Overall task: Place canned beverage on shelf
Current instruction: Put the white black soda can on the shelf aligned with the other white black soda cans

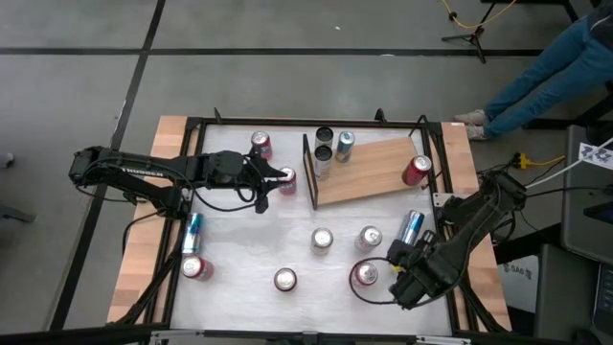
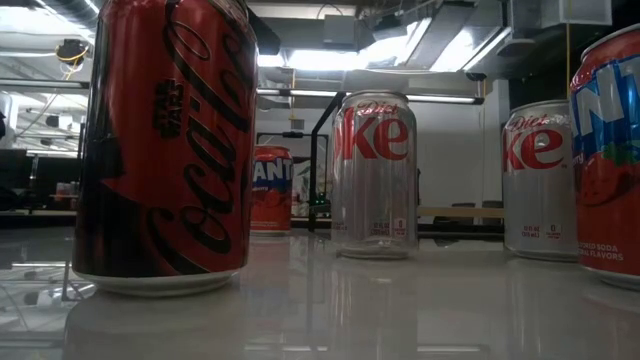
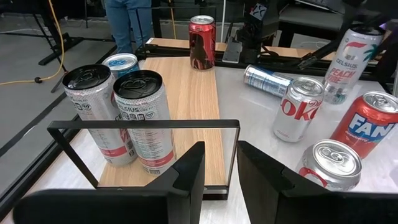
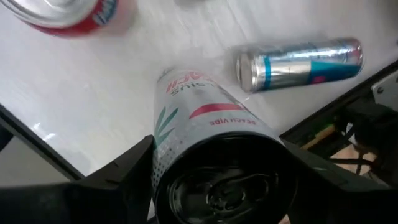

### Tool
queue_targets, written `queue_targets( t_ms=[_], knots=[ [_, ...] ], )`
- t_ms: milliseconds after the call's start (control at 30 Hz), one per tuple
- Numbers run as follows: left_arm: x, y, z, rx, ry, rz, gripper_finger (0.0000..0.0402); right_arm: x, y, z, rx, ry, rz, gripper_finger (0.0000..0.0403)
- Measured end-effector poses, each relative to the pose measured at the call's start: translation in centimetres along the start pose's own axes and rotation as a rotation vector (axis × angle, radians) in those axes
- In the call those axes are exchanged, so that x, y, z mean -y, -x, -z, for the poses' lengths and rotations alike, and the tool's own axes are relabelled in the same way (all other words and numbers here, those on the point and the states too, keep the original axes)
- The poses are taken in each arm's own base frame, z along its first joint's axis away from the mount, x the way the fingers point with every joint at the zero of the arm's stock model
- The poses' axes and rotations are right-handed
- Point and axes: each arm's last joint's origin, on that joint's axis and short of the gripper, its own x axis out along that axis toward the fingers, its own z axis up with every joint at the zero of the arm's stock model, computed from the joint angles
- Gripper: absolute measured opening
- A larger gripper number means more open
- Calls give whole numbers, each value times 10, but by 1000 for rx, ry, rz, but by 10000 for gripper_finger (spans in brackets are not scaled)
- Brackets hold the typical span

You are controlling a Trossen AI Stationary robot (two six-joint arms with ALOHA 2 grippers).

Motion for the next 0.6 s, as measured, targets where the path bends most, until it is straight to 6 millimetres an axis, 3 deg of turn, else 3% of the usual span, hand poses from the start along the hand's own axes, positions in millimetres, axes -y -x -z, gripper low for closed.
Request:
queue_targets(
  t_ms=[333, 600],
  knots=[
    [0, 0, 0, 0, 0, 0, 85, 6, 20, -23, 31, 79, -68, 261],
    [0, 0, 0, 0, 0, 0, 85, 8, 21, -29, -16, 105, -94, 262]
  ],
)
